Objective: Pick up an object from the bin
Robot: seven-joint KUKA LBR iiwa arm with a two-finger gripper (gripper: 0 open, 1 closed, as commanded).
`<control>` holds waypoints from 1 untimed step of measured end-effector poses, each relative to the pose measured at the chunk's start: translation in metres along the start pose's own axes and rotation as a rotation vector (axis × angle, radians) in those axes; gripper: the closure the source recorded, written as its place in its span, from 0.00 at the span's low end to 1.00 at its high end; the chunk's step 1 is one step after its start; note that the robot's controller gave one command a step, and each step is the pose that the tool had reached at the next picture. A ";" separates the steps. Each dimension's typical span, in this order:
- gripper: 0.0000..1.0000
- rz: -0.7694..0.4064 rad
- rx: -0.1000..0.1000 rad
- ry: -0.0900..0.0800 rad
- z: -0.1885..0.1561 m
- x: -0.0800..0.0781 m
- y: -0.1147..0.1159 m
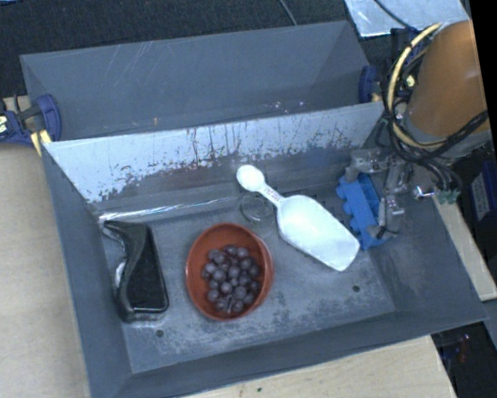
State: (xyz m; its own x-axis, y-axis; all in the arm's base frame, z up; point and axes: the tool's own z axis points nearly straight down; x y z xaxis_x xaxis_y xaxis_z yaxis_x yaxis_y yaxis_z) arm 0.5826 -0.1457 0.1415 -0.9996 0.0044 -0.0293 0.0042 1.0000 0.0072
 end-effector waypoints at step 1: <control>0.00 -0.062 -0.014 0.017 0.066 0.009 -0.001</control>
Offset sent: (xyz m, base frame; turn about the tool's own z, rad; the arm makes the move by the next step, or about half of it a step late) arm 0.0211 -0.0109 -0.0695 -0.0213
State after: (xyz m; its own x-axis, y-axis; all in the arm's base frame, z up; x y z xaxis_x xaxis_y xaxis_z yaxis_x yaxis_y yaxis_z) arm 0.5759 -0.1465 0.0751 -0.9982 -0.0576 -0.0135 -0.0578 0.9981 0.0194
